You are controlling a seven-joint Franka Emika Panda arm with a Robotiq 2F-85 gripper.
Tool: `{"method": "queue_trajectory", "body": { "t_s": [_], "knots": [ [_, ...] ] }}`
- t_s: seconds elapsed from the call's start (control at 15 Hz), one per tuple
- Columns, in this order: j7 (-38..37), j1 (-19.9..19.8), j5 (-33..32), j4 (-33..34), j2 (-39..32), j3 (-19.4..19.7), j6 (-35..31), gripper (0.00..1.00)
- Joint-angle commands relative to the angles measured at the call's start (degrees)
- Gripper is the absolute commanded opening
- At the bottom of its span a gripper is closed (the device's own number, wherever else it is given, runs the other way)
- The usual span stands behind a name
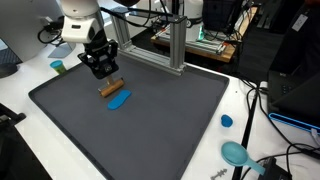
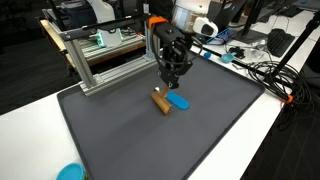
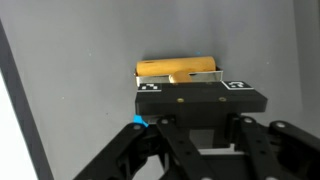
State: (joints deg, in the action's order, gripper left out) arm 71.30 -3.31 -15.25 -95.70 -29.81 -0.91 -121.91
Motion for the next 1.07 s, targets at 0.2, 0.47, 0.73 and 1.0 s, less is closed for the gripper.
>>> {"method": "queue_trajectory", "body": {
  "t_s": [0.2, 0.47, 0.73, 1.0],
  "knots": [
    [8.4, -6.7, 14.3, 1.1, 4.0, -3.8, 6.2, 0.22],
    [7.4, -9.1, 25.9, -1.1, 12.4, -2.9, 11.6, 0.22],
    [-8.9, -4.8, 23.5, -6.5, 22.6, -0.3, 13.6, 0.22],
    [-27.2, -0.4, 22.4, -15.5, 32.0, -1.1, 12.6, 0.22]
  ]
}}
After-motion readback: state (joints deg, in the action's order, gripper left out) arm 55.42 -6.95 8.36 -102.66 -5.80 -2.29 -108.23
